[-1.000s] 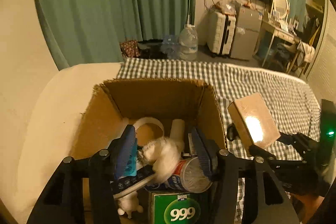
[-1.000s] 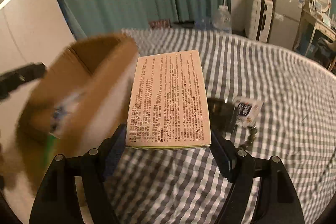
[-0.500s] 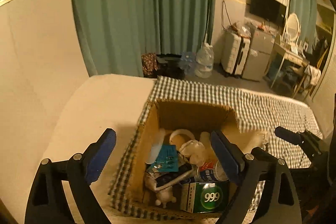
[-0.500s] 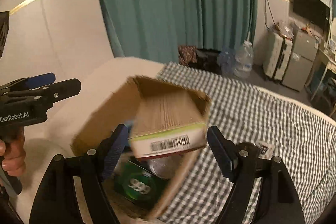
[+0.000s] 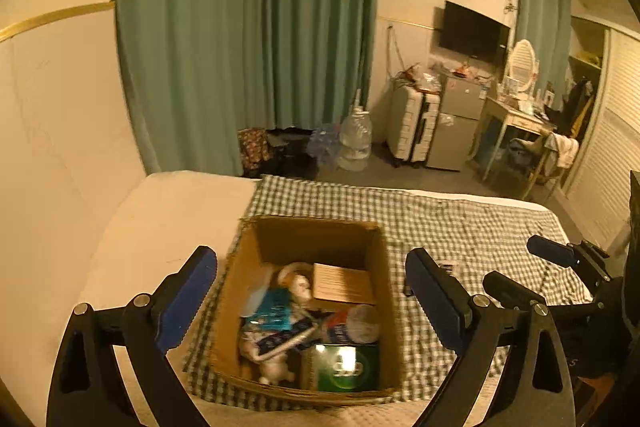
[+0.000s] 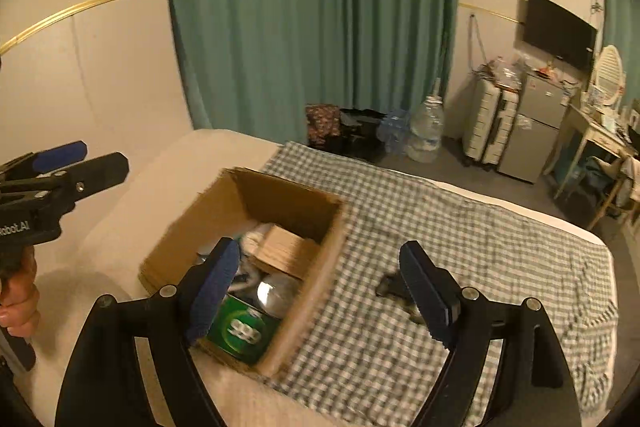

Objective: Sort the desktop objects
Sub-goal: 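Withdraw both open tools from the box toward the black case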

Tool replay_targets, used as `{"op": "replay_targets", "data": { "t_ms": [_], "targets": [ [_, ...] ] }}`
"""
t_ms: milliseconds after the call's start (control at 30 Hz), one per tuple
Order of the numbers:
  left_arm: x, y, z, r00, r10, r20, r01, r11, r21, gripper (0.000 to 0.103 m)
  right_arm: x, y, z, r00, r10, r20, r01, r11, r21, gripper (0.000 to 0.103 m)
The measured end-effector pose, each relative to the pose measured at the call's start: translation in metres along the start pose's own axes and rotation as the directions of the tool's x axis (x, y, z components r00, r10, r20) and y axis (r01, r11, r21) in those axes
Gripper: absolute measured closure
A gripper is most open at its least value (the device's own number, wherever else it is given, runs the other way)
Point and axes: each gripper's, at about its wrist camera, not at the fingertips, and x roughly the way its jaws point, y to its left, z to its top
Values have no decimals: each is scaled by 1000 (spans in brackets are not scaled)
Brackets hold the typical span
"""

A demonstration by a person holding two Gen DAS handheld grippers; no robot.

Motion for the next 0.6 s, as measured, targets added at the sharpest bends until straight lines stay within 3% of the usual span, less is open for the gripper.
{"op": "replay_targets", "data": {
  "t_ms": [300,600],
  "targets": [
    [-9,-67,-1,998,-68,0,67,996,52,5,-49,-46,-21,998,-60,0,60,997,49,20],
    [6,-127,-10,993,-113,-18,115,988,101,5,-69,-94,-45,995,-97,-9,98,990,106,20]
  ]
}}
